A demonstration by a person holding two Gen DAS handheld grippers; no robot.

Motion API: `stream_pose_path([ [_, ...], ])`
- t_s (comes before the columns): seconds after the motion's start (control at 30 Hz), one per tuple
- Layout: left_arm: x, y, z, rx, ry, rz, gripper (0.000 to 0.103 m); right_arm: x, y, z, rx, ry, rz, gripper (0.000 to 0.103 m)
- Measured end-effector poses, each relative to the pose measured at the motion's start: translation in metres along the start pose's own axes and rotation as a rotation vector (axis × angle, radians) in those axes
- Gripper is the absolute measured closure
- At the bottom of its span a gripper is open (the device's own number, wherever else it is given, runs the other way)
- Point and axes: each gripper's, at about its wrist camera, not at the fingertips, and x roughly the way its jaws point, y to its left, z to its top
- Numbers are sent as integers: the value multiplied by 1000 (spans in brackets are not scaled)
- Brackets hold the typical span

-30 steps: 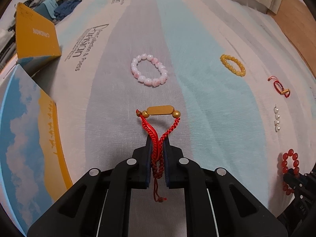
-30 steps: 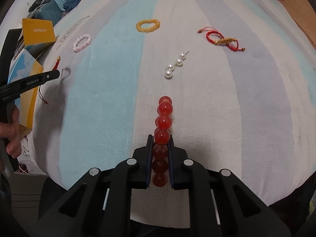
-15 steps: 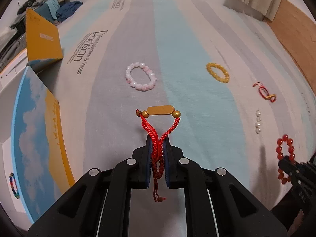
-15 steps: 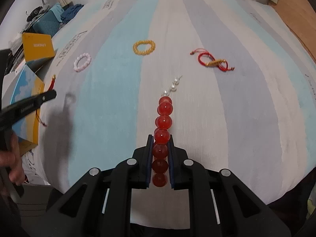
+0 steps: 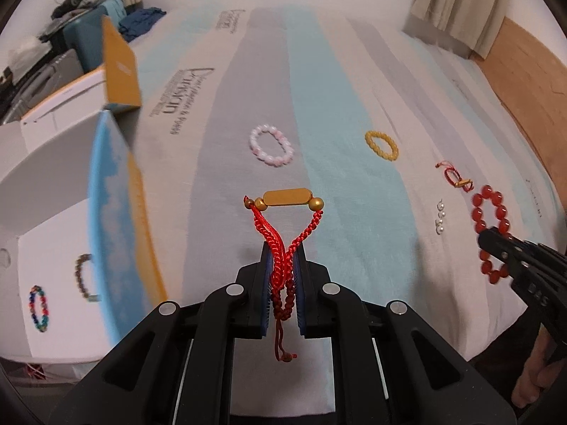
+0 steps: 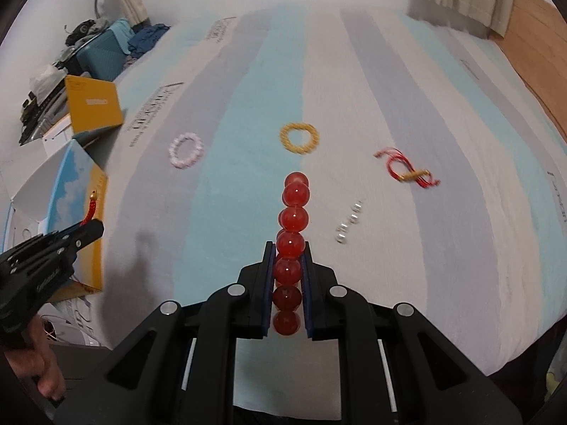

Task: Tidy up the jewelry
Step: 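Carry the red cord and red agate bracelets over the box with both tools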

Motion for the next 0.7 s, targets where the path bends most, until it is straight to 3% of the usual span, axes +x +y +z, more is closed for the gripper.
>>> stream_pose_path([
  [0.37, -63, 57, -1, -52, -75, 66, 93, -16, 88, 18, -91, -44, 71, 90],
  [0.7, -114, 134, -5, -129, -117, 170, 92, -37, 181, 32, -193, -86, 138, 90],
])
